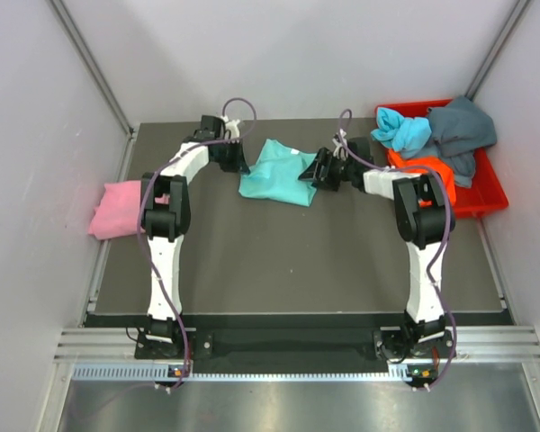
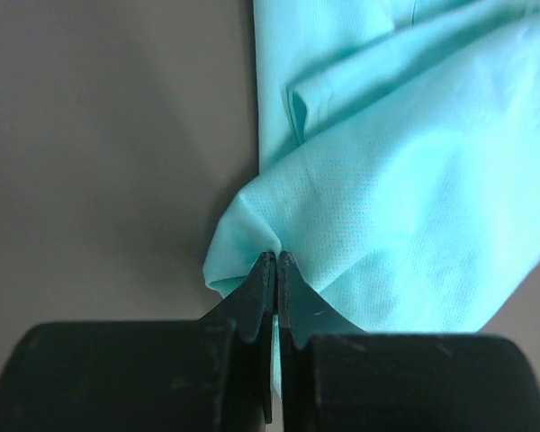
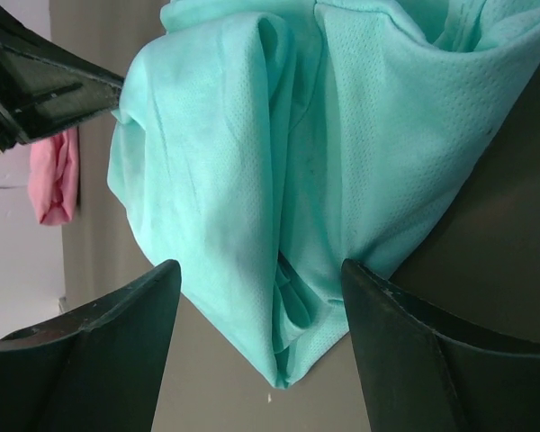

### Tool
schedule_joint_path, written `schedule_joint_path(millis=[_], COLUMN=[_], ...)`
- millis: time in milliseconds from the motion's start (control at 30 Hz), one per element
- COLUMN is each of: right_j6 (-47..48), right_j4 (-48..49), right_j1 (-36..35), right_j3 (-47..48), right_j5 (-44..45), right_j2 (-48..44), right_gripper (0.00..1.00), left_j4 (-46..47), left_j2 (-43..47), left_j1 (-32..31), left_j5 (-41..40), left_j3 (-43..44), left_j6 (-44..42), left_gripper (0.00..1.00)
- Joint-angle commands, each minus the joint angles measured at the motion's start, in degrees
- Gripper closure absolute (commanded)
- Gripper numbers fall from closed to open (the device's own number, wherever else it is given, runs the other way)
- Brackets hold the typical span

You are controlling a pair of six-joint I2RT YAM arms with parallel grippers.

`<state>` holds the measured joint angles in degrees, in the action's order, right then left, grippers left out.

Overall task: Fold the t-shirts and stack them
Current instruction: Fold the tshirt

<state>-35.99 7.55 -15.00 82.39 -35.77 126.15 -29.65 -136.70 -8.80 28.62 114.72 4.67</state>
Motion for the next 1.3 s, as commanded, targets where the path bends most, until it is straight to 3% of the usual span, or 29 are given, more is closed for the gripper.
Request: schedule_joint_path(millis=[0, 467, 833, 967, 1267], right_j6=[2.0, 2.3, 2.9, 5.7, 10.0], right_j4=[-3.9, -5.4, -7.1, -6.9, -6.0], right_j1=[-1.0, -1.0, -0.9, -0.6, -0.1], right_j3=[-3.5, -13.4, -21.5, -19.6, -8.0], right_j5=[1.4, 0.7, 1.0, 1.3, 0.9], right_j2=[-4.7, -12.3, -23.7, -24.9, -15.4], right_gripper=[0.27, 0.27, 0.27, 0.27, 0.3], left_j4=[1.6, 2.9, 4.8, 4.5, 3.0], left_j2=[5.9, 16.8, 28.6, 30.2, 28.6], left_j1=[-1.2, -4.1, -6.8, -6.8, -6.8], left_j5=[6.4, 9.3, 8.7, 7.2, 3.4], left_j3=[-5.3, -20.3, -33.9, -35.1, -33.0], left_j6=[1.3, 3.2, 5.1, 4.3, 2.3], left_gripper=[1.0, 1.0, 1.0, 1.0, 1.0])
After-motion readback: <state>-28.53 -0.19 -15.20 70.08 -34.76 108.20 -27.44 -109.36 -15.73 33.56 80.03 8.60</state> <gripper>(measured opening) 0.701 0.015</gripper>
